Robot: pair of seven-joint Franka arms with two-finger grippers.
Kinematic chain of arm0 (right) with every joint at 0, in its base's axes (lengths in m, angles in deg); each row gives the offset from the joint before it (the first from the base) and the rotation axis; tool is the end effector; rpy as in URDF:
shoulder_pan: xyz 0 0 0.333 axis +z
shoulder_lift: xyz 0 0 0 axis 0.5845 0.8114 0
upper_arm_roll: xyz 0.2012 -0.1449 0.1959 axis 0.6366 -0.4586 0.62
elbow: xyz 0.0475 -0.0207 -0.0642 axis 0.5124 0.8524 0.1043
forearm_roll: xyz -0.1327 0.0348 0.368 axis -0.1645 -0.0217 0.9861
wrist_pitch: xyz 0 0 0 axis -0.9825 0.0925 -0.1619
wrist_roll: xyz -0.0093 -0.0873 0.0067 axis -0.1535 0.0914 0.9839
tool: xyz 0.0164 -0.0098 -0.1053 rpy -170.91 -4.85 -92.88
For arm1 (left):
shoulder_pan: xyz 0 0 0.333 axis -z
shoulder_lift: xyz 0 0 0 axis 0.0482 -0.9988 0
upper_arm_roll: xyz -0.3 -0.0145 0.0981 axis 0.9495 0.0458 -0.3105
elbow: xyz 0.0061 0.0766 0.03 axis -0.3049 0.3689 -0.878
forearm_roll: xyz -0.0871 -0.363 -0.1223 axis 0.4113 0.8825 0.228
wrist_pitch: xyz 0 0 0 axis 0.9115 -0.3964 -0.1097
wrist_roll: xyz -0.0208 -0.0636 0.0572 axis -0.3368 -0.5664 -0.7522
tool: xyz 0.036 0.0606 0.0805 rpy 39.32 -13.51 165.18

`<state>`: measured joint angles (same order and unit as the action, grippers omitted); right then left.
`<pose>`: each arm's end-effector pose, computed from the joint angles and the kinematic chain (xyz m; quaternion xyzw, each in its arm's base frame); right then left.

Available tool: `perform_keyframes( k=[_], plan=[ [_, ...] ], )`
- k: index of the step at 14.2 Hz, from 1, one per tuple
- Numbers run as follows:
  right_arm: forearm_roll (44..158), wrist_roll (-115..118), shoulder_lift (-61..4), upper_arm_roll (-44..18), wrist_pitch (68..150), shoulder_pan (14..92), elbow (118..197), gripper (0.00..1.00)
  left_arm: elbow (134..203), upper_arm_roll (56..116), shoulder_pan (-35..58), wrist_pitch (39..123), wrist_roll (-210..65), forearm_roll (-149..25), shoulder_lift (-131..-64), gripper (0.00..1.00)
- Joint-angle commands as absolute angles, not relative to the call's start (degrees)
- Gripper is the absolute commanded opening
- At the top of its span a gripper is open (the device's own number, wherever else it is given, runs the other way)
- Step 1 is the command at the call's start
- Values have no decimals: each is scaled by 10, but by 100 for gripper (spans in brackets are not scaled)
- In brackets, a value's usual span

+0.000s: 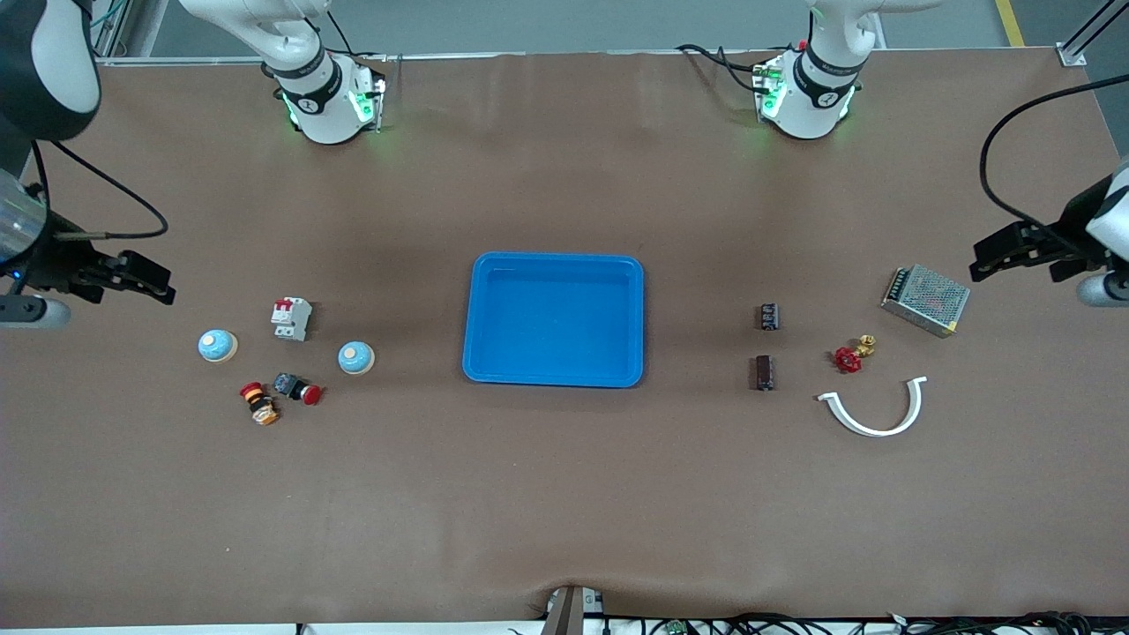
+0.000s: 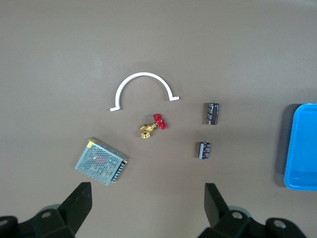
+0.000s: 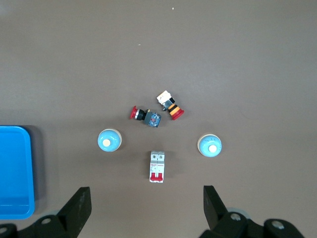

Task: Place electrolytic capacitor and blue bell in tray
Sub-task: 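Move the right gripper toward a blue bell while the left gripper reaches the capacitors, then grasp the blue bell with the right gripper while the left gripper grasps a capacitor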

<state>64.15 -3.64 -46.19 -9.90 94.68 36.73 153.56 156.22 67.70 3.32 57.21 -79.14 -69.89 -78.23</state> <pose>0.5948 -0.0119 0.5477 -0.9998 0.0152 -0.0090 0.0010 0.5923 -0.0097 0.5881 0.9999 -0.0092 -0.0046 0.0087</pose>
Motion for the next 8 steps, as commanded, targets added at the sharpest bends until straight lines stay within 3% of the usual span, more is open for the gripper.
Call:
perform_keyframes(
  k=[1, 8],
  plan=[
    [644, -35, -436, -100, 967, 375, 1533, 100, 1634, 680, 32, 614, -788, -678, -756, 100],
    [649, -53, -375, -99, 1032, 402, 1535, 100, 1794, 703, 35, 730, -760, -669, -705, 100]
  ],
)
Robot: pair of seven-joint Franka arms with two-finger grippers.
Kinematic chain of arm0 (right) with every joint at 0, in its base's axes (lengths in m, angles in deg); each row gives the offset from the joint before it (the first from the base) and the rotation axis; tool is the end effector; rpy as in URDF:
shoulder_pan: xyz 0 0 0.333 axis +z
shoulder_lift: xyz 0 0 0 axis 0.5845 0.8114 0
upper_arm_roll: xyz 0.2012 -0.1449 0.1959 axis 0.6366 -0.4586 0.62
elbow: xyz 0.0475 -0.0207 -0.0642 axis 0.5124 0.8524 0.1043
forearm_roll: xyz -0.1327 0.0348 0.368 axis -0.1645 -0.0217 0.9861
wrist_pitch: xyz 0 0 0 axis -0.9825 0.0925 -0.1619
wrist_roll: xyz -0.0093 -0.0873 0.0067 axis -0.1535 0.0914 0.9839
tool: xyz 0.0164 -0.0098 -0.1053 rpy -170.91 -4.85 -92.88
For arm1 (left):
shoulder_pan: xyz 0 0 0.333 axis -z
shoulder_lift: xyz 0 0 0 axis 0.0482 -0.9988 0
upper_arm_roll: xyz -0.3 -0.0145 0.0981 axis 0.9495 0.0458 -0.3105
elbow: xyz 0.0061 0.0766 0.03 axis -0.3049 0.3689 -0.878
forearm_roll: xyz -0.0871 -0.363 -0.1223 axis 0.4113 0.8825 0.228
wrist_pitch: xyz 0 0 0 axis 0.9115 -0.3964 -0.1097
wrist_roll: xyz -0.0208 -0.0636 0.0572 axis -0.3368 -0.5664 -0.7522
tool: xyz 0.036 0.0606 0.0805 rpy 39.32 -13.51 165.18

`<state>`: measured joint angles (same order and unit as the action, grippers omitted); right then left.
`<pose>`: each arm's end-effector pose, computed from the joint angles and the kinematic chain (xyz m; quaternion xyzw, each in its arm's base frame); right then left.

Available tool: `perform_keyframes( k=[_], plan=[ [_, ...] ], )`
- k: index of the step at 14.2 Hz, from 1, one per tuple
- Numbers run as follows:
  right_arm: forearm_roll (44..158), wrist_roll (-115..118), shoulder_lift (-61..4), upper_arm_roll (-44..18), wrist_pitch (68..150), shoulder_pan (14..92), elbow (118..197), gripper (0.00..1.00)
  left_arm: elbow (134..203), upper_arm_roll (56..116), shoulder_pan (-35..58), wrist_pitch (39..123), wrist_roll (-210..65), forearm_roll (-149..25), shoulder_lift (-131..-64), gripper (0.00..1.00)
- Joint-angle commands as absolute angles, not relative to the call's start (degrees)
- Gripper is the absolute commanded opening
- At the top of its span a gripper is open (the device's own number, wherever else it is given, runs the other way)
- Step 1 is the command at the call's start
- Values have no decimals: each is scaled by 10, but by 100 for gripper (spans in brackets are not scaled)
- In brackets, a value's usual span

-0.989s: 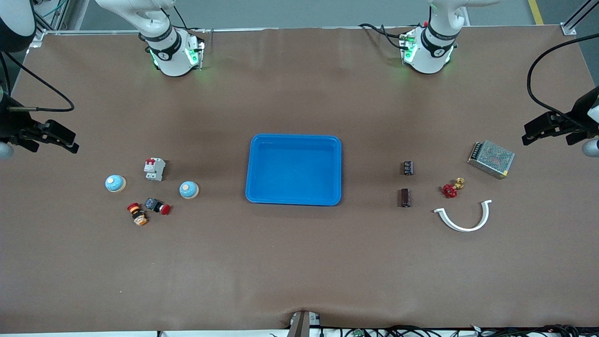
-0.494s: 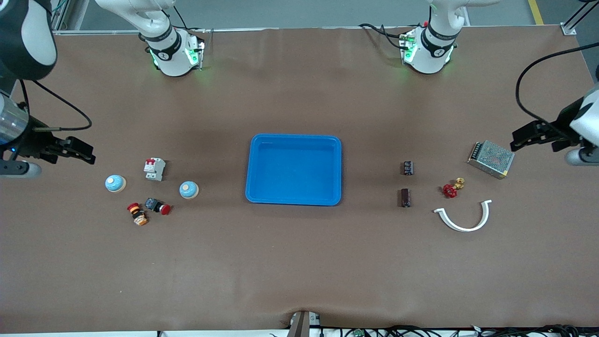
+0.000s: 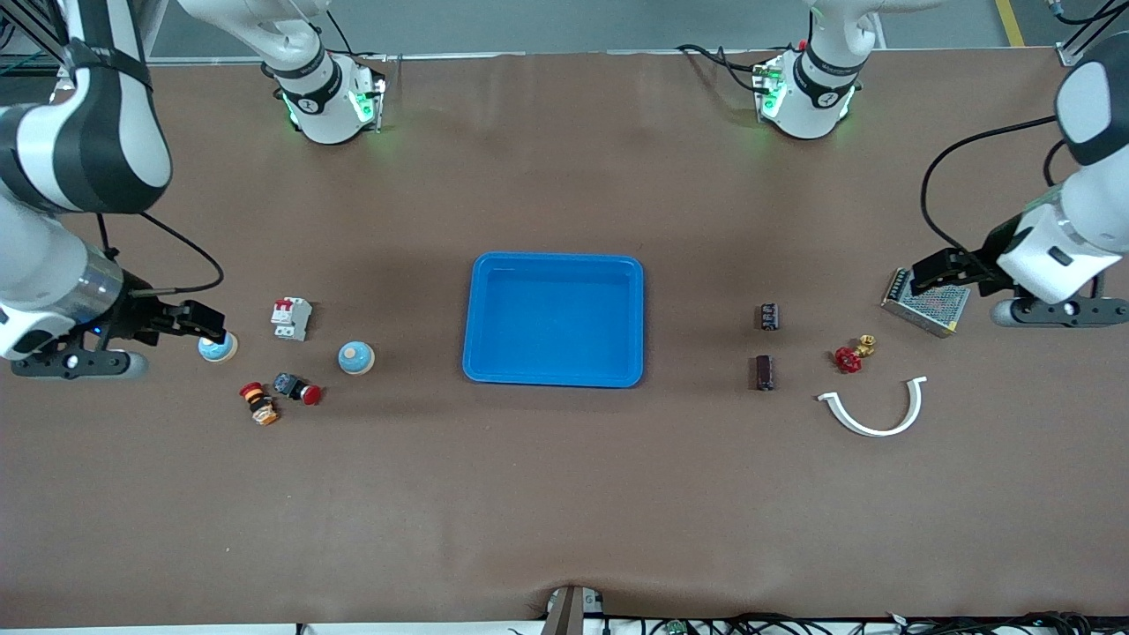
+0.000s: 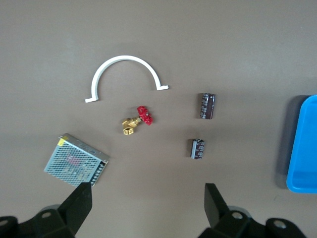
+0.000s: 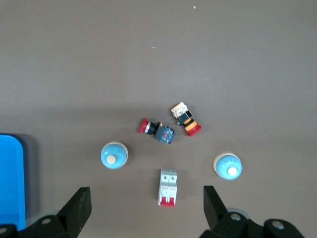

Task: Place electrolytic capacitor and blue bell in tray
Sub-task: 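Grasp the blue bell with the right gripper while the left gripper grasps a capacitor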

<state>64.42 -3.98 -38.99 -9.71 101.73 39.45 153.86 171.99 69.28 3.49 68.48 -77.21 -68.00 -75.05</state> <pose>0.6297 0.0203 0.4792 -1.0000 -0.0065 -0.0051 0.0013 0.5754 -0.0292 0.5062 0.9996 -0.0015 -0.0170 0.0244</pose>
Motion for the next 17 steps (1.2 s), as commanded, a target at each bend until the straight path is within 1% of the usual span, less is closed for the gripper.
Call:
perform_keyframes(
  k=[1, 5, 10, 12, 14, 17],
  plan=[
    [657, -65, -366, -99, 1040, 406, 1535, 100, 1815, 711, 35, 745, -757, -669, -698, 100],
    [667, -78, -331, -99, 1080, 414, 1535, 100, 1888, 740, 33, 794, -744, -669, -676, 100],
    [669, -101, -284, -99, 1116, 433, 1535, 100, 1947, 771, 35, 858, -698, -669, -674, 100],
    [670, -101, -274, -99, 1131, 439, 1549, 100, 1977, 782, 36, 895, -696, -669, -674, 100],
    [670, -101, -272, -99, 1160, 446, 1577, 100, 2013, 793, 36, 962, -680, -670, -683, 100],
    [670, -101, -272, -99, 1168, 450, 1595, 100, 2017, 805, 36, 981, -676, -669, -716, 100]
  ],
)
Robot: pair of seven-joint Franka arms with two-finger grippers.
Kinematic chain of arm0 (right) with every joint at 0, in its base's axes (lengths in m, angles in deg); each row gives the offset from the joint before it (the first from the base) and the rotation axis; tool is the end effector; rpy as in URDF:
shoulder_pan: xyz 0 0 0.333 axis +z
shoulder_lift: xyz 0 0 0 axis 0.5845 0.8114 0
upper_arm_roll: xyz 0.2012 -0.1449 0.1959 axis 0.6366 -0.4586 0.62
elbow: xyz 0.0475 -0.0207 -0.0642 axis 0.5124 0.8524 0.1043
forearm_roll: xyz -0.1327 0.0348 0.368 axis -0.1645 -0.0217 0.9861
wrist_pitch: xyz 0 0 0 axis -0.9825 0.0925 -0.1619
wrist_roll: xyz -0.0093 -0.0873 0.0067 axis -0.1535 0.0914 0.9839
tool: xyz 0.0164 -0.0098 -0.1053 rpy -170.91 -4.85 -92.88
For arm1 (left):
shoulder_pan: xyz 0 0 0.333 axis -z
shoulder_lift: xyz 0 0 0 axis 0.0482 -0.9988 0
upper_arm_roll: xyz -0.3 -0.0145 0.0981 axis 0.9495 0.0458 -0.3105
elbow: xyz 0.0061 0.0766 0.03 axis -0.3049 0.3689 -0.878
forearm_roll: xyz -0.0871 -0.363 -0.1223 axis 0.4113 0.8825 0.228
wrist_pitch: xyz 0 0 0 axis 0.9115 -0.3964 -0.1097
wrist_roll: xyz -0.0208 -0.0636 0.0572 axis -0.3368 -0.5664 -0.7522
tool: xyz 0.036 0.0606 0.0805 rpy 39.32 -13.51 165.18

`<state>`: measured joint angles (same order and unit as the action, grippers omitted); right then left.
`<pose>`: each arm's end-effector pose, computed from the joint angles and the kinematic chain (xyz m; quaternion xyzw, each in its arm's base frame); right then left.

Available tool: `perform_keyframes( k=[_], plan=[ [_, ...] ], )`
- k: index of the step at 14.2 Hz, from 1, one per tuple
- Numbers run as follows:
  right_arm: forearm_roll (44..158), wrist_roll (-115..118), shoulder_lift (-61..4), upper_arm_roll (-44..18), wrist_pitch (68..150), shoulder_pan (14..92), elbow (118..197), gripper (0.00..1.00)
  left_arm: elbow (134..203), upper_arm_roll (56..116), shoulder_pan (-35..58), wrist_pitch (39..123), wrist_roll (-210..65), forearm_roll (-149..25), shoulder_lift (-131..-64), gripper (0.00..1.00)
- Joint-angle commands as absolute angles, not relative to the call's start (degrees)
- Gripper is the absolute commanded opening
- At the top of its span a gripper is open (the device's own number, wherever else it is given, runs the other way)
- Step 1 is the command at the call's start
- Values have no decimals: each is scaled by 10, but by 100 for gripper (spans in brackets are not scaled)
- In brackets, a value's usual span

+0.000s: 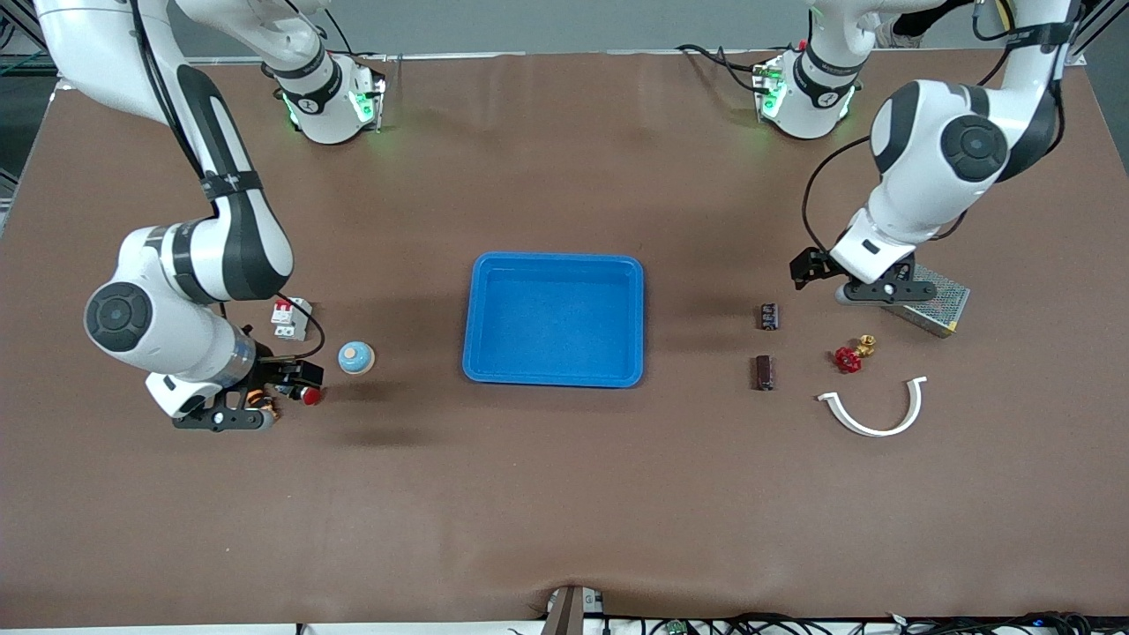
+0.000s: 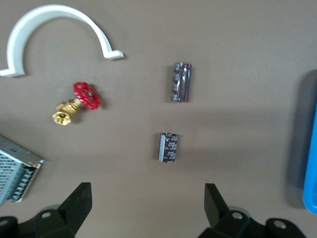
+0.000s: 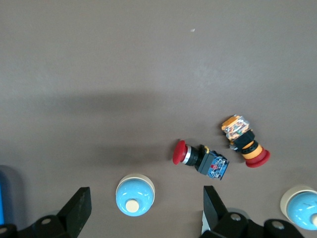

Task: Place electrolytic capacitor and blue bell in tray
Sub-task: 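Grasp the blue bell with the right gripper while the left gripper grasps a capacitor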

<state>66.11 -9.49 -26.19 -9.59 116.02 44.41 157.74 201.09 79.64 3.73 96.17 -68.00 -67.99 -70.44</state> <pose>0.6538 0.0806 0.3246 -0.9998 0.0056 0.0166 0.0077 0.4963 -0.1169 0.3578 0.9998 -0.0037 0.0080 0.0182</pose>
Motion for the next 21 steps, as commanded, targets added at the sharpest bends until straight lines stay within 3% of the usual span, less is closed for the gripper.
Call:
perform_keyframes(
  k=[1, 11, 21],
  plan=[
    [670, -101, -272, -99, 1173, 453, 1604, 100, 2019, 807, 36, 992, -676, -670, -728, 100],
    [671, -101, -273, -98, 1185, 465, 1653, 100, 2055, 818, 43, 1170, -681, -678, -836, 100],
    [671, -101, -280, -98, 1293, 481, 1739, 100, 2055, 813, 43, 1235, -682, -736, -913, 100]
  ],
)
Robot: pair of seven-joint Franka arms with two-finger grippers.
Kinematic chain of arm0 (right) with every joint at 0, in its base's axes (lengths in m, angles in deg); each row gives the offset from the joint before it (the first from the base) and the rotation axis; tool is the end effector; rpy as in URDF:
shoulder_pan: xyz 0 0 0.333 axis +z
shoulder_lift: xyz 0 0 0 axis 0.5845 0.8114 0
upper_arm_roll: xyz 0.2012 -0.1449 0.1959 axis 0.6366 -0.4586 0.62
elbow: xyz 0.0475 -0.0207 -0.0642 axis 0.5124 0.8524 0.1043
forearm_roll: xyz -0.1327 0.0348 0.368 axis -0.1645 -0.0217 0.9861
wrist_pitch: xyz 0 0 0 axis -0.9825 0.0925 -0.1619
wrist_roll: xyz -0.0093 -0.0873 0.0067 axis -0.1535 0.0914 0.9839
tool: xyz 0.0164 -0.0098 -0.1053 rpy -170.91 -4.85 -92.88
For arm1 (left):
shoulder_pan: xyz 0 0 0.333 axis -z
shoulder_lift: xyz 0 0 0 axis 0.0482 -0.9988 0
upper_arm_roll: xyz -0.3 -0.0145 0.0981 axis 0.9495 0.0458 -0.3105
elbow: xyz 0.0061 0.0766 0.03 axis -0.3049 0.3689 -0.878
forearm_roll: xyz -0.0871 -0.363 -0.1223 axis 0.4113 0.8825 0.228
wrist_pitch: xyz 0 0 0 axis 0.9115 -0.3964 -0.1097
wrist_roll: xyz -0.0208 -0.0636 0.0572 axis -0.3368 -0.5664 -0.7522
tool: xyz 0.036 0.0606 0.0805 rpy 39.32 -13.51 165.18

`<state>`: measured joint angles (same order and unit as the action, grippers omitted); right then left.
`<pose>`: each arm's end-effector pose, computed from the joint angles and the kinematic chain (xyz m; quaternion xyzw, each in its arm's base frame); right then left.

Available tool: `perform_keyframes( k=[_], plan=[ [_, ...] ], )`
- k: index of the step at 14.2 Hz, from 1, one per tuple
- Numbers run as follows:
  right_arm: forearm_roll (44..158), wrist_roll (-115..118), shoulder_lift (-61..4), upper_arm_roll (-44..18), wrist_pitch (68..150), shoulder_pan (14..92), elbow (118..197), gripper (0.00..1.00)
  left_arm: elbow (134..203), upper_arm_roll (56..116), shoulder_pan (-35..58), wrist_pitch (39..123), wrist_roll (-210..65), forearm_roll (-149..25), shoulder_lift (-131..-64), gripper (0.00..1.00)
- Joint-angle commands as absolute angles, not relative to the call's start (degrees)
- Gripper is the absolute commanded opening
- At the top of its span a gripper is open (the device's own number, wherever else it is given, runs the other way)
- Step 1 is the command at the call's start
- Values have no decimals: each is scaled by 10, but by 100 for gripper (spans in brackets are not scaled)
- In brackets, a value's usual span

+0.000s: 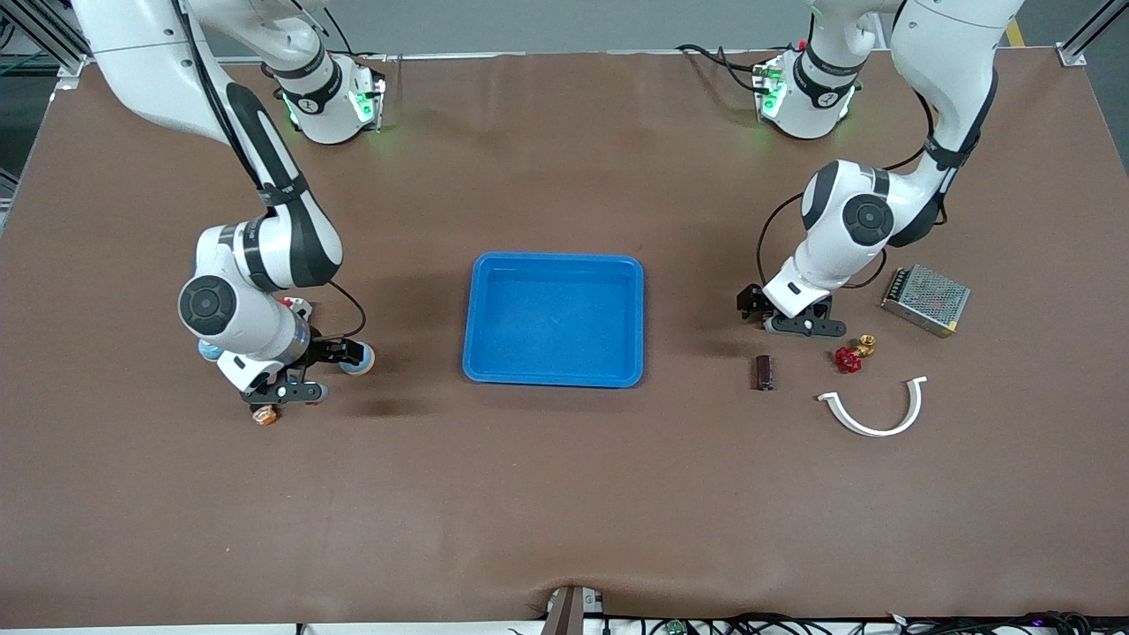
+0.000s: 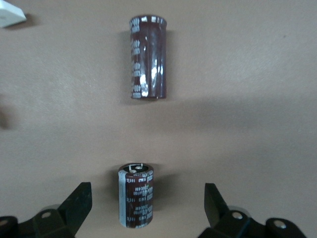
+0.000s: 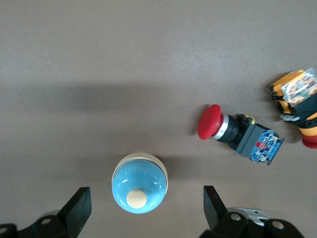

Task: Place electrolytic capacitor and blue bell in tray
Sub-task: 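Grasp the blue bell with the right gripper while the left gripper grasps a capacitor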

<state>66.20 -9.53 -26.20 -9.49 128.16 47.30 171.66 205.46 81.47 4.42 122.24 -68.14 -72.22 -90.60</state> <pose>0.6000 0.1037 0.2390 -0.9994 -0.0158 0.0318 0.0031 0.4894 -0.1428 0.1943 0.9979 -0.0469 0.0219 0.0399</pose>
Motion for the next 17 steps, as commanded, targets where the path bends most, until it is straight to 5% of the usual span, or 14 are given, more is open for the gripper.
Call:
perform_keyframes(
  k=[1, 10, 12, 14, 17],
  plan=[
    [671, -101, -280, -98, 1294, 481, 1741, 100, 2055, 813, 42, 1239, -682, -738, -915, 100],
    [671, -104, -275, -98, 1374, 497, 1787, 100, 2056, 811, 42, 1238, -683, -738, -917, 95],
    [671, -104, -274, -98, 1375, 497, 1793, 100, 2057, 810, 42, 1236, -681, -738, -914, 62],
    [671, -104, -272, -98, 1375, 497, 1793, 100, 2058, 810, 42, 1235, -682, -738, -914, 7],
    [671, -104, -266, -98, 1377, 497, 1793, 100, 2057, 810, 43, 1235, -681, -738, -921, 0]
  ],
)
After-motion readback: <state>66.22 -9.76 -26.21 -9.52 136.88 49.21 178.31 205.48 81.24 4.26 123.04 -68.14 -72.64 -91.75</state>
